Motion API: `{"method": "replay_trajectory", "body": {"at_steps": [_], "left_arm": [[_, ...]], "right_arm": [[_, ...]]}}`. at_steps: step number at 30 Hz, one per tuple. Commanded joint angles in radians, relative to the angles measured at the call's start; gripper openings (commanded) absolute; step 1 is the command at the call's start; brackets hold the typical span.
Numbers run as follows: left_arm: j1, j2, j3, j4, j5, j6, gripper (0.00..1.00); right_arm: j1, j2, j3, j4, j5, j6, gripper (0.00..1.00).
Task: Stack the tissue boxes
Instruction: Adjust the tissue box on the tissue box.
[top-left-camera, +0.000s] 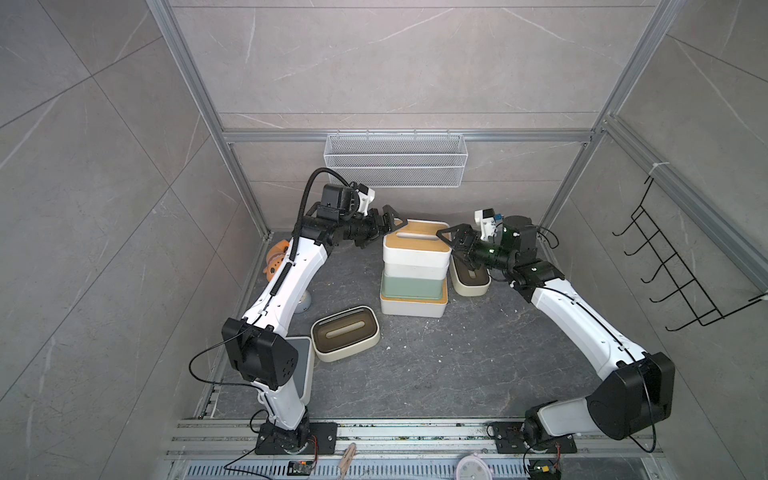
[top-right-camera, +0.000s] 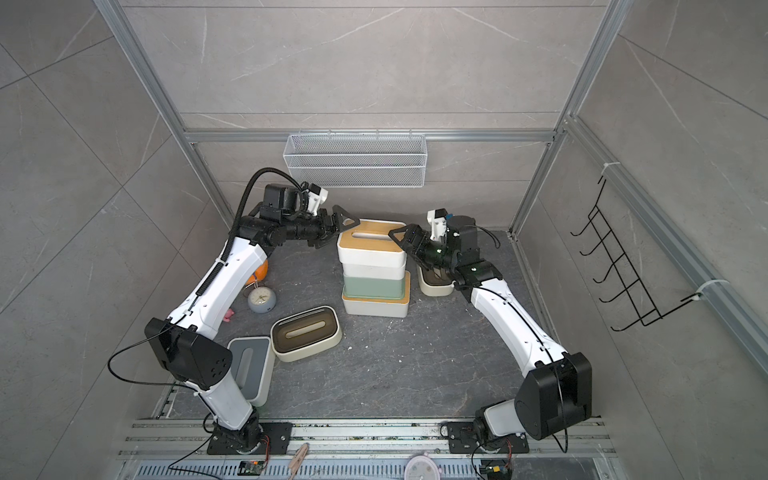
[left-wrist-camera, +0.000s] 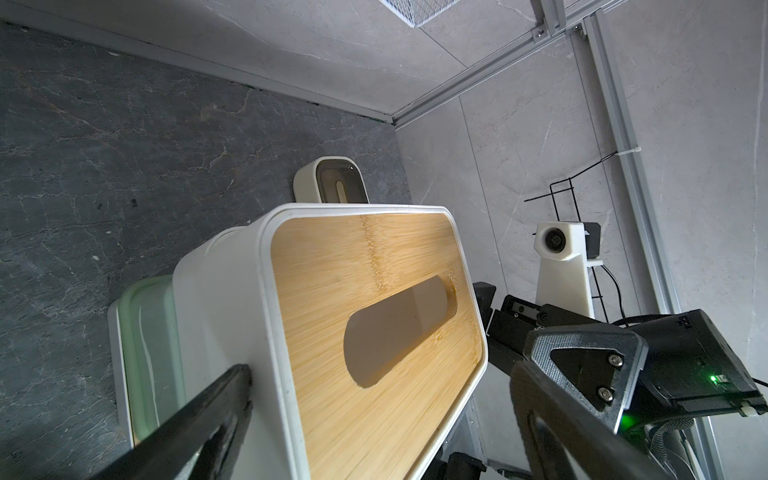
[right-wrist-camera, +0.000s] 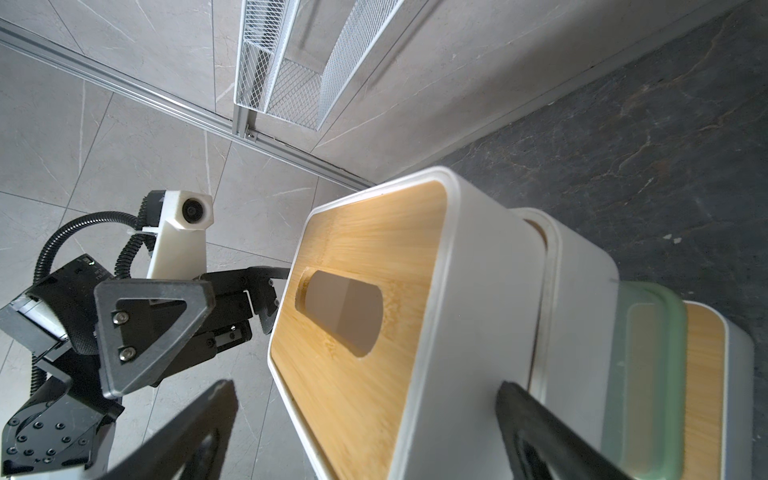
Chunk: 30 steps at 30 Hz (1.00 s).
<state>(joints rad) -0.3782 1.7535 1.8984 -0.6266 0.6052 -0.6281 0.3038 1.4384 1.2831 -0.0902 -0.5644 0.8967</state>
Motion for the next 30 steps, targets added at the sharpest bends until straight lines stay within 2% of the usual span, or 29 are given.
{"method": "replay_trajectory", "body": {"at_steps": [1,19,30], "left_arm": [[-0.031,-0.028,0.021,0.018,0.06,-0.006,0.99],[-0.031,-0.069,-0.049,0.018,0.035,0.002,0.99],[-0.031,-0.042,0.024,0.003,0.054,0.001,0.99]], "right_arm": [[0.017,-0.011,0.032,0.035,-0.013,-0.016,1.0],[0.029,-0.01,0.069,0.036,-0.016,-0.021,1.0],[0.03,-0.007,0.079,0.02,0.0,-0.022,1.0]]}}
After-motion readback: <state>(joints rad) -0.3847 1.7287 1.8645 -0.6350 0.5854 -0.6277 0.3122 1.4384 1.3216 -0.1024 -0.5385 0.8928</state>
